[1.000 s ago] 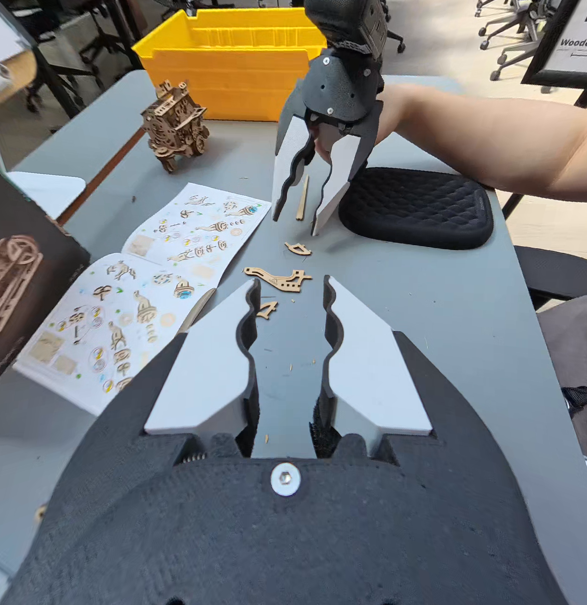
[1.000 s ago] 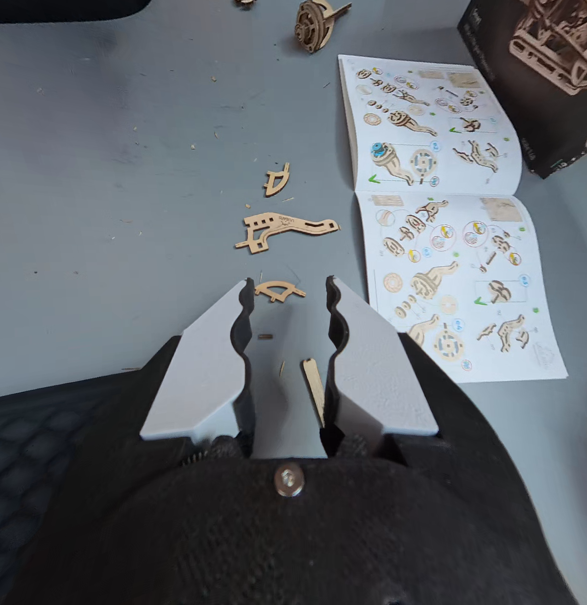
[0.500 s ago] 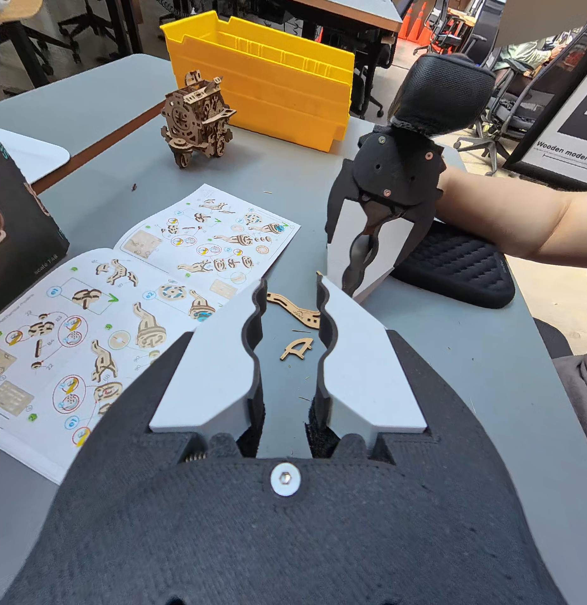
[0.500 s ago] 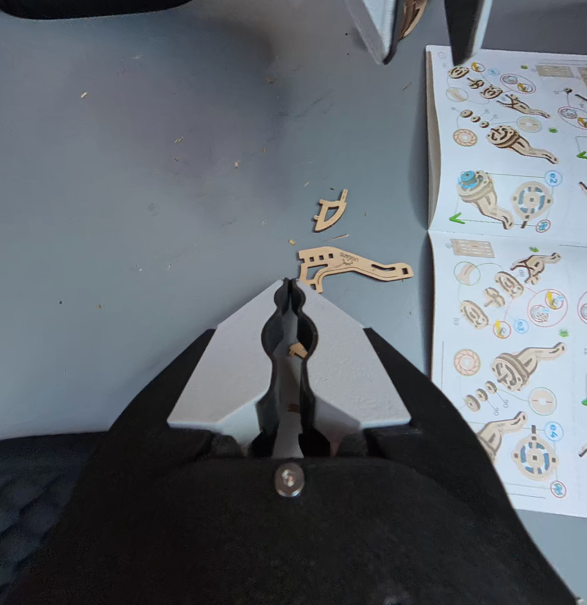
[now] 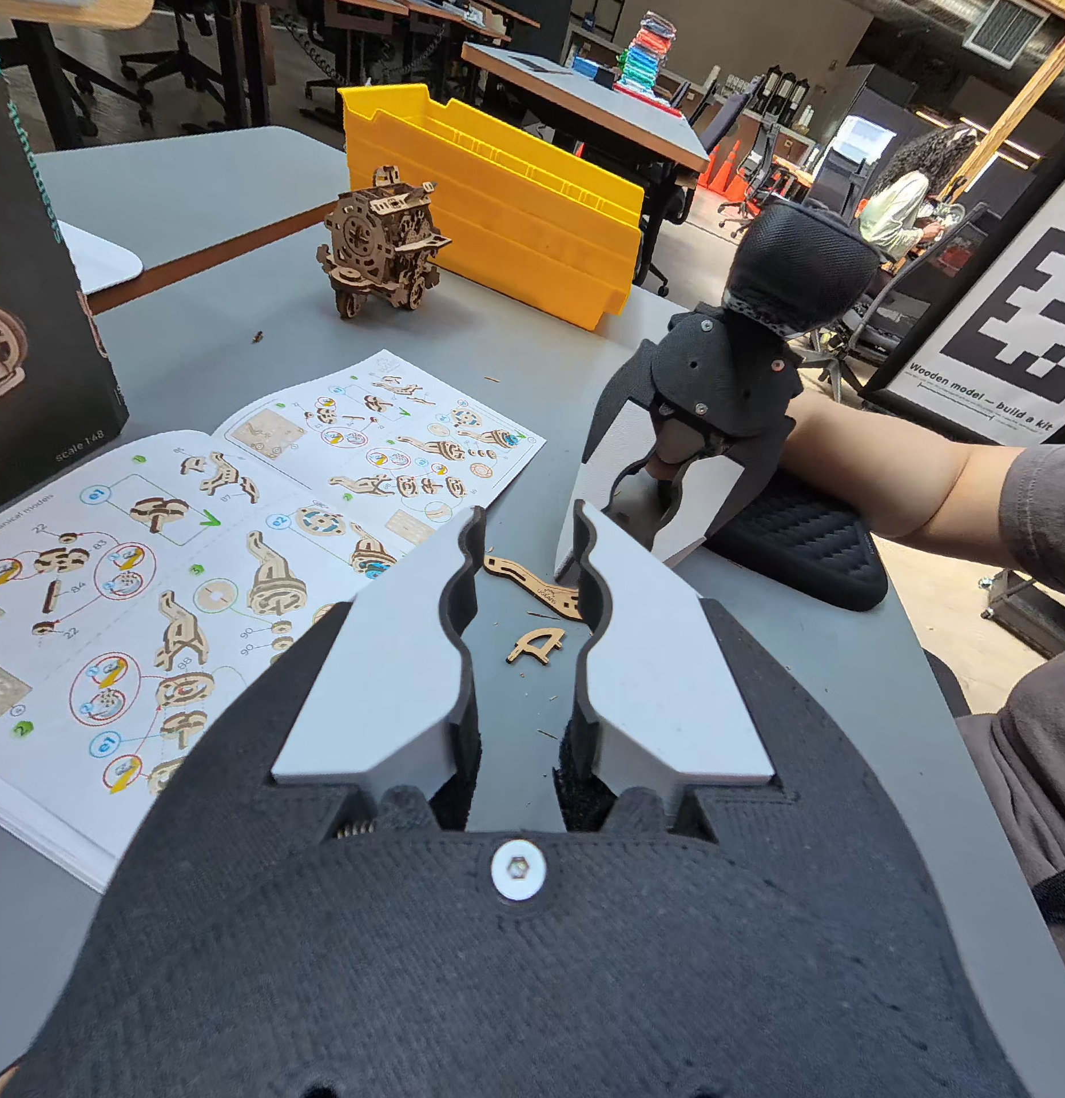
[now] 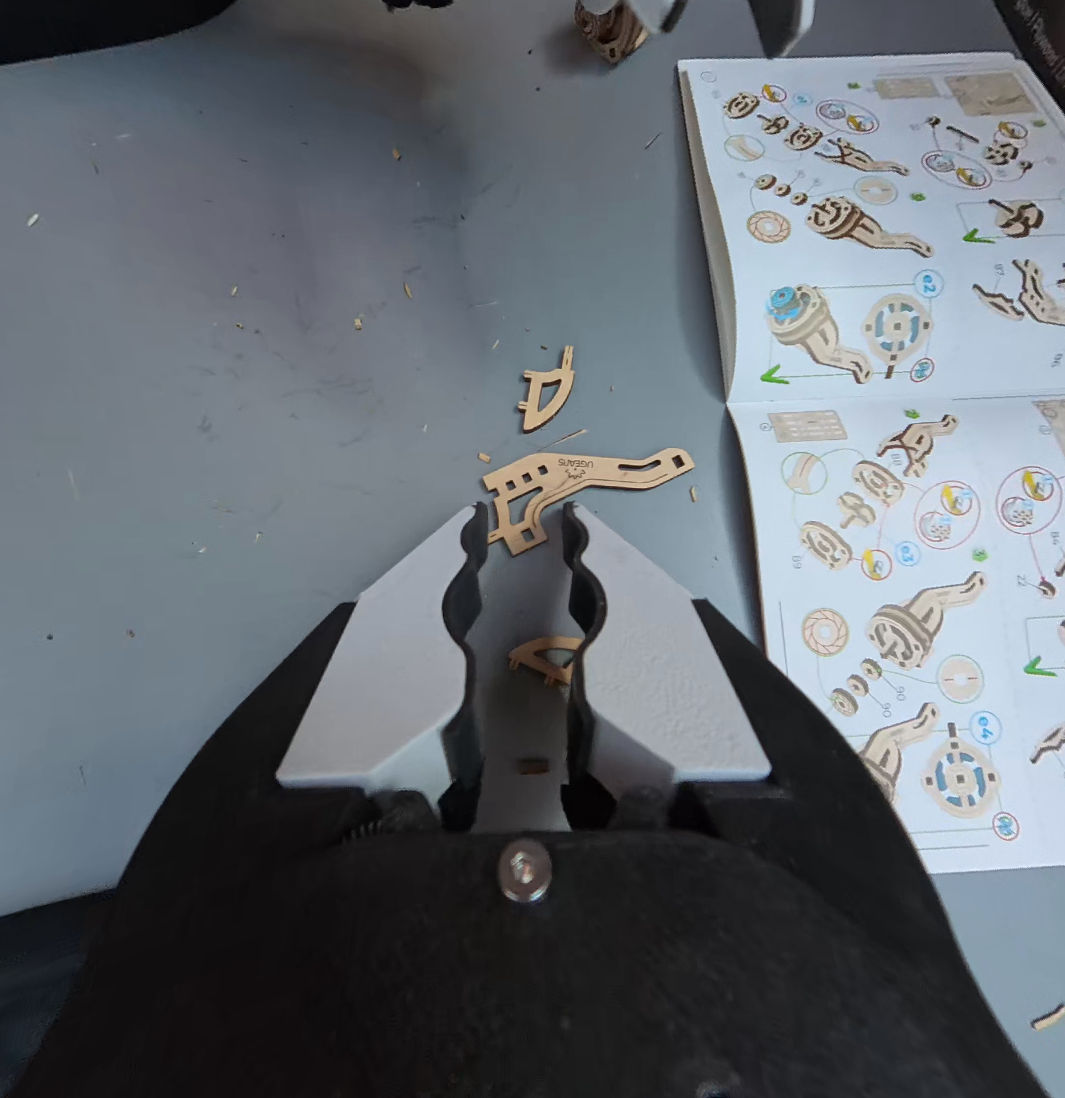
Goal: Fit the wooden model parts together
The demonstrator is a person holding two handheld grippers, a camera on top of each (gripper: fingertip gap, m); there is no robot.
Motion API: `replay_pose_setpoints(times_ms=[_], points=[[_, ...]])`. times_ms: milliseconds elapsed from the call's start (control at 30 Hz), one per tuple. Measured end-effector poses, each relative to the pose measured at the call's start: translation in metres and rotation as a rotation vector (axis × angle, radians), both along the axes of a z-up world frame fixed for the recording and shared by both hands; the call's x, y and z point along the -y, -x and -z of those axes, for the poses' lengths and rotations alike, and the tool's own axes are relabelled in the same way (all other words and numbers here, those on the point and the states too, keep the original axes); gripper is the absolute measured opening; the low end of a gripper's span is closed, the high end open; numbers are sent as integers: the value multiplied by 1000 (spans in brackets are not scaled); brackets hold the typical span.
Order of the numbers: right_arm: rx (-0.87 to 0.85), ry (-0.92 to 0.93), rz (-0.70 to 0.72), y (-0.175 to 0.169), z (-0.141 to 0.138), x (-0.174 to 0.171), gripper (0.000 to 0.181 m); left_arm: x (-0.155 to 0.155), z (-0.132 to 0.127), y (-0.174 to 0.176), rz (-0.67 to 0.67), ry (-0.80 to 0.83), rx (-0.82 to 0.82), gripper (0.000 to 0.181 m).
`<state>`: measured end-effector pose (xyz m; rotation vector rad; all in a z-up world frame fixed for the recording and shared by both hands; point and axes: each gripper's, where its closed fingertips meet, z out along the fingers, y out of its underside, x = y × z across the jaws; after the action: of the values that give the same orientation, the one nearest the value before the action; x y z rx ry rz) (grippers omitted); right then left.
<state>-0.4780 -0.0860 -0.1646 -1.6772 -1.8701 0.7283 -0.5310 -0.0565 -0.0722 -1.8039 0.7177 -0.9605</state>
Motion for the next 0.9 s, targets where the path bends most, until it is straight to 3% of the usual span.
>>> replay_pose_setpoints(times_ms=[33, 167, 333, 467, 633, 767, 900], points=[[6, -12, -16, -2, 0, 2, 14, 0, 0, 1, -4, 0, -2, 27], [-28, -133, -72, -5, -5, -1, 13, -3, 0, 2, -18, 40, 43, 27], [-209, -240, -45, -2, -43, -4, 13, -1, 6, -10, 1, 133, 88, 36], [-280, -363, -37, -2, -55, 2, 13, 6, 1, -29, 31, 196, 166, 39], [-281, -448, -52, 3, -56, 6, 13, 6, 17, -41, 8, 226, 109, 33], [-306, -460, -69, 3, -60, 10, 13, 13, 14, -52, 56, 275, 172, 26], [-323, -477, -79, 4, -64, 12, 13, 19, 20, -60, 97, 275, 143, 5]])
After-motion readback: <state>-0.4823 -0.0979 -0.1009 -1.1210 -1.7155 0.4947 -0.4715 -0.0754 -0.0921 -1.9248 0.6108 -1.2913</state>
